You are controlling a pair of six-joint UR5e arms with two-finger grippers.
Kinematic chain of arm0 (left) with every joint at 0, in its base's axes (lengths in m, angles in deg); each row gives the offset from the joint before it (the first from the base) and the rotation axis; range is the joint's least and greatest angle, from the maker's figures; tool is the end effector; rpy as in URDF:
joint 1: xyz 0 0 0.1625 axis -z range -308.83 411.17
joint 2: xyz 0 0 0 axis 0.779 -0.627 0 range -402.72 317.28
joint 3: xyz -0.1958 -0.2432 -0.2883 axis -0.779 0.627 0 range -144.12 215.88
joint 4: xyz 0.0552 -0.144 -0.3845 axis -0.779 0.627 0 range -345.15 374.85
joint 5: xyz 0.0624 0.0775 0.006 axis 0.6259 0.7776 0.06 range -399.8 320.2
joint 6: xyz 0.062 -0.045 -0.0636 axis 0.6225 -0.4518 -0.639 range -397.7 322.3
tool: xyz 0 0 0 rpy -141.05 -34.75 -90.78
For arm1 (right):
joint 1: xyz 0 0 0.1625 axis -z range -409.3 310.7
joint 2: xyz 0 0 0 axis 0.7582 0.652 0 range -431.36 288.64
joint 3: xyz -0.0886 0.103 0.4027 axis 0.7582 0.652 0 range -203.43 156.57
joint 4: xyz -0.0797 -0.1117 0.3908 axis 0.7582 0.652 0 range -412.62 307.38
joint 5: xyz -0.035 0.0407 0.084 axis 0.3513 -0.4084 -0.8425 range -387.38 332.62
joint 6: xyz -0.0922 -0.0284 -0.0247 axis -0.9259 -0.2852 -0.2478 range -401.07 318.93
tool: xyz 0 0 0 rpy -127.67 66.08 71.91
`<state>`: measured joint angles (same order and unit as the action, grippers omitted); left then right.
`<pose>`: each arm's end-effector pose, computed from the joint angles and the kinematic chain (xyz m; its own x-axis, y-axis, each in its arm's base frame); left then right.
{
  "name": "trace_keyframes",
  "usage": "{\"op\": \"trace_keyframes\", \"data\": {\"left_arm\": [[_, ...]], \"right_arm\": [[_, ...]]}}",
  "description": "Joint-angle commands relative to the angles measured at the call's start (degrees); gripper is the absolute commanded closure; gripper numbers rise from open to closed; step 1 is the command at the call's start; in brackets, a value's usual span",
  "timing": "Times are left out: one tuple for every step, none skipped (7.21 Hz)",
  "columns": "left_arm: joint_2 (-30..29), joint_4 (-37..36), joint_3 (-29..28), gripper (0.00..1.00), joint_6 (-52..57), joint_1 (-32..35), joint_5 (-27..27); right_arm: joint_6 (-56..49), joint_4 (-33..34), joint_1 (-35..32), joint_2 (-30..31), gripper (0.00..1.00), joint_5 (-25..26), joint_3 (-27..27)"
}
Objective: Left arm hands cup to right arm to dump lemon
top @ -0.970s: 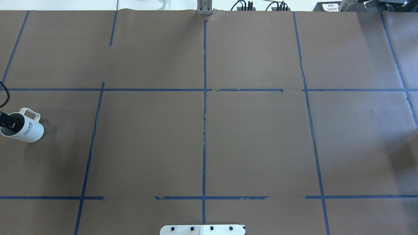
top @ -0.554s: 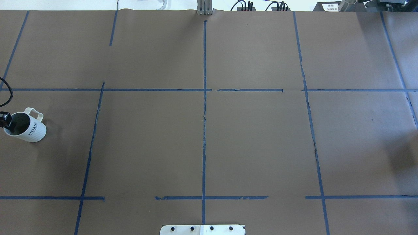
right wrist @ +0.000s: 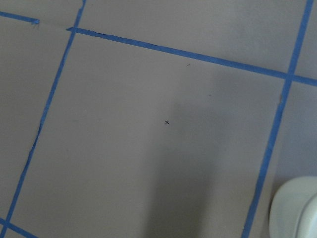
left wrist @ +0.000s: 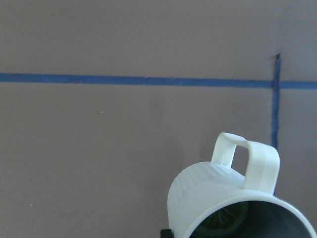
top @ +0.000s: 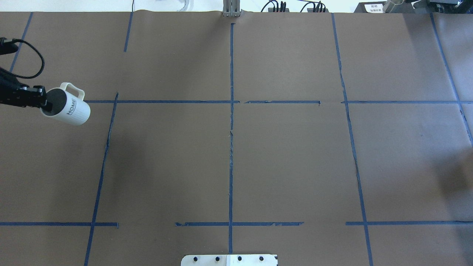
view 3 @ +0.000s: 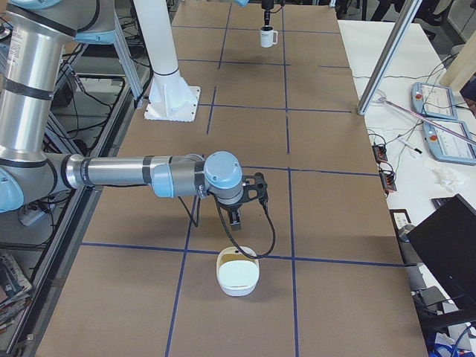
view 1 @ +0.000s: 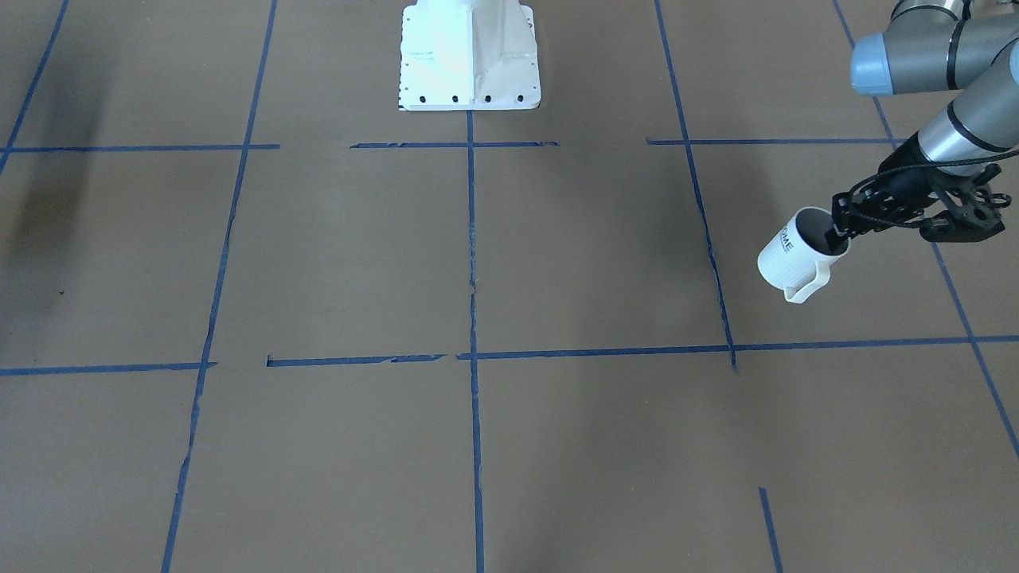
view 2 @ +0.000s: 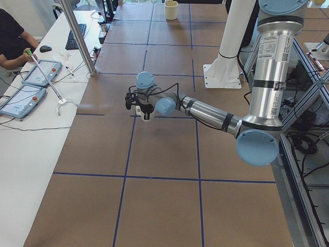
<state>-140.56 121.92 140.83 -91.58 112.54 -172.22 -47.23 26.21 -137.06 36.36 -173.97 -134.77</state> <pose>0.2023 -0.5085 0.4240 0.5569 -0.1118 -0.8230 0.1393 0.9894 -0.0402 0.0355 -0.3741 0.5702 0.5347 -0.3369 0.7750 0.0958 0.9353 0.3405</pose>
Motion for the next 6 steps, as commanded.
{"op": "trace_keyframes", "data": {"left_arm": [[-12.6,-11.6,2.4,1.00,-14.8,-7.3,6.6],[-18.6,-19.5,2.0,1.00,-15.0,-11.8,7.7],[-24.6,-21.2,0.1,1.00,-15.6,-16.8,8.8],[-27.7,-21.1,-0.8,0.99,-21.4,-17.7,10.1],[-30.4,-21.2,-1.2,0.99,-22.6,-19.2,14.1],[-32.7,-22.9,-2.2,1.00,-22.9,-21.0,17.4]], "right_arm": [[2.5,-15.4,3.4,-0.1,0.02,1.2,0.2],[10.4,-21.3,6.2,-1.9,0.02,5.7,0.2],[22.0,-28.0,13.5,-5.0,0.01,11.8,0.2],[32.7,-34.1,21.8,-8.3,0.01,20.2,0.2],[40.3,-38.0,27.7,-11.3,0.01,27.0,0.1],[44.5,-38.6,31.2,-14.1,0.00,29.9,-0.3]]}}
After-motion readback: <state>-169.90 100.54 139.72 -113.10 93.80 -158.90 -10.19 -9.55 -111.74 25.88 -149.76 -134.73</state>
